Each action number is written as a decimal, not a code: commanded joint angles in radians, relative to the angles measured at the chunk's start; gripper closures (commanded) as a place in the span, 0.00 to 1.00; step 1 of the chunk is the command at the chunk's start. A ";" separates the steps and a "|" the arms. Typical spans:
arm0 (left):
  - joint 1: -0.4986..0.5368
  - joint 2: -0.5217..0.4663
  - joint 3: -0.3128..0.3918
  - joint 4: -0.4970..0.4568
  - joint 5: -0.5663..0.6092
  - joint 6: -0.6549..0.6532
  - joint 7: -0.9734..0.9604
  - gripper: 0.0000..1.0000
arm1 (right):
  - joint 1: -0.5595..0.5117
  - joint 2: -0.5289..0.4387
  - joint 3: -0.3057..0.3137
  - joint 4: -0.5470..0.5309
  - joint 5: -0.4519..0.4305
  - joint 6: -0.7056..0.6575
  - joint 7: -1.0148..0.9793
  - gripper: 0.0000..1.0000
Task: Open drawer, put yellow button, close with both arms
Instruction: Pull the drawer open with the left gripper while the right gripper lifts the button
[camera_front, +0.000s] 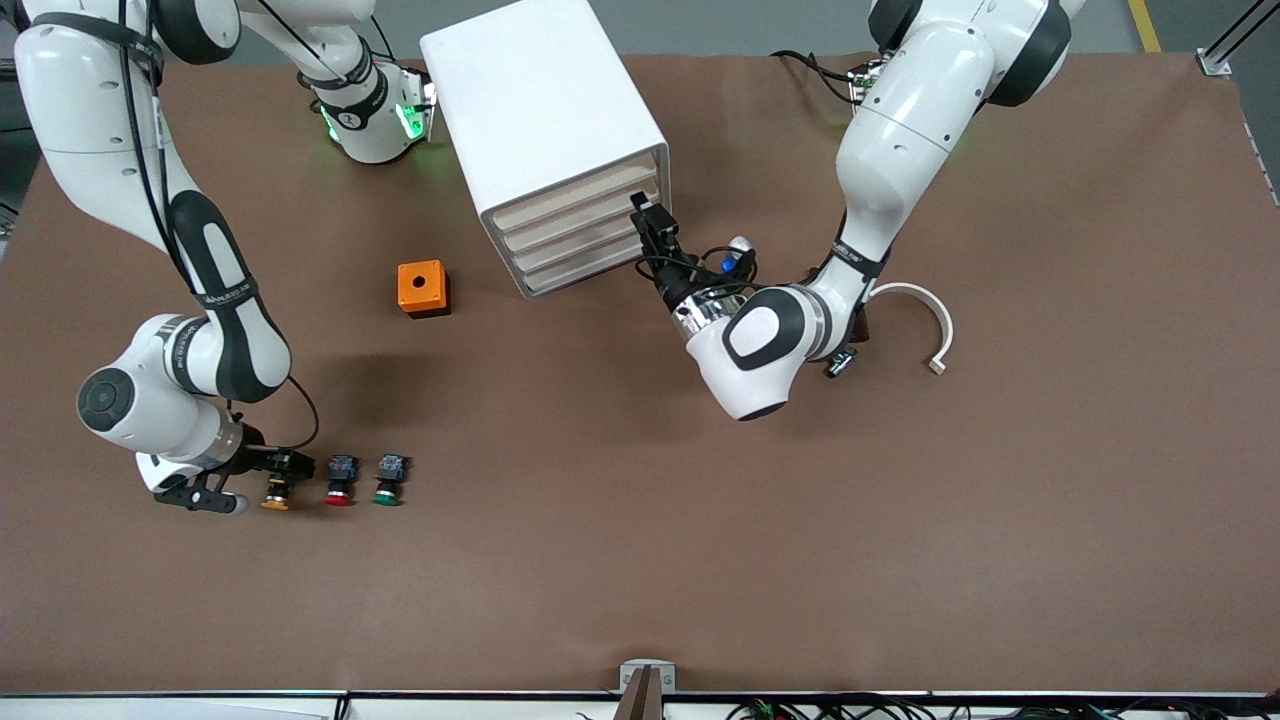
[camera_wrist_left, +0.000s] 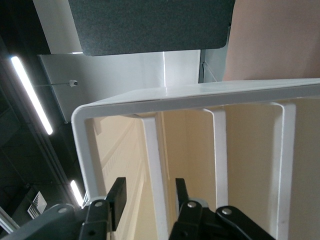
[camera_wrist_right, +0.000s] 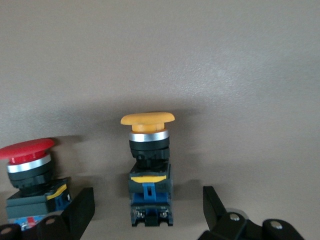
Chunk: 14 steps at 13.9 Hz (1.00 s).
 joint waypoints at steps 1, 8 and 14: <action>-0.030 0.007 0.007 0.017 -0.008 -0.007 -0.023 0.54 | 0.001 0.012 0.003 0.016 0.008 0.005 -0.005 0.29; -0.108 0.008 0.007 0.017 -0.011 0.008 -0.062 0.55 | 0.010 -0.008 0.003 0.050 0.015 -0.096 0.009 1.00; -0.151 0.022 0.008 0.017 -0.007 0.010 -0.059 0.89 | 0.022 -0.267 0.009 0.036 0.016 -0.431 0.195 1.00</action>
